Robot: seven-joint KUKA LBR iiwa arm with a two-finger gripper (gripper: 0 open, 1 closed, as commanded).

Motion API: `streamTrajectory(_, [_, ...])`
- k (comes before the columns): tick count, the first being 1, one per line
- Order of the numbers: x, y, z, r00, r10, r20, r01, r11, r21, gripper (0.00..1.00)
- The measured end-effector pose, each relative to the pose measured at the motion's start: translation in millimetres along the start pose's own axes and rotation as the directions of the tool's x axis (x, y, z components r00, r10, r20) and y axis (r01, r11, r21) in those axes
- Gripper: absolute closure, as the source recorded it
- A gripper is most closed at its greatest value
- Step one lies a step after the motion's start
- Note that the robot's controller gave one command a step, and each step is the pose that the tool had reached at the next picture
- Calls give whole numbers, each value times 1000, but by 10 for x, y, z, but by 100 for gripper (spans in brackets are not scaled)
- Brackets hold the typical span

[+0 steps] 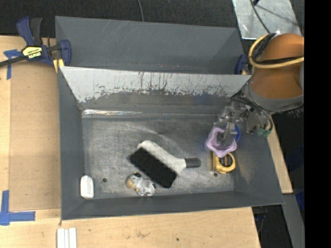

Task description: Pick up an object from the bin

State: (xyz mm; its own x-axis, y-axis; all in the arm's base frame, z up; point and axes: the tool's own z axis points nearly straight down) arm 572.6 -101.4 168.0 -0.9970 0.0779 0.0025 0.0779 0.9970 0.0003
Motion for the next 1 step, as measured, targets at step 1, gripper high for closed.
streamTrajectory(1, [-266,109,-840,1000,-18,9,18,1000,1,100])
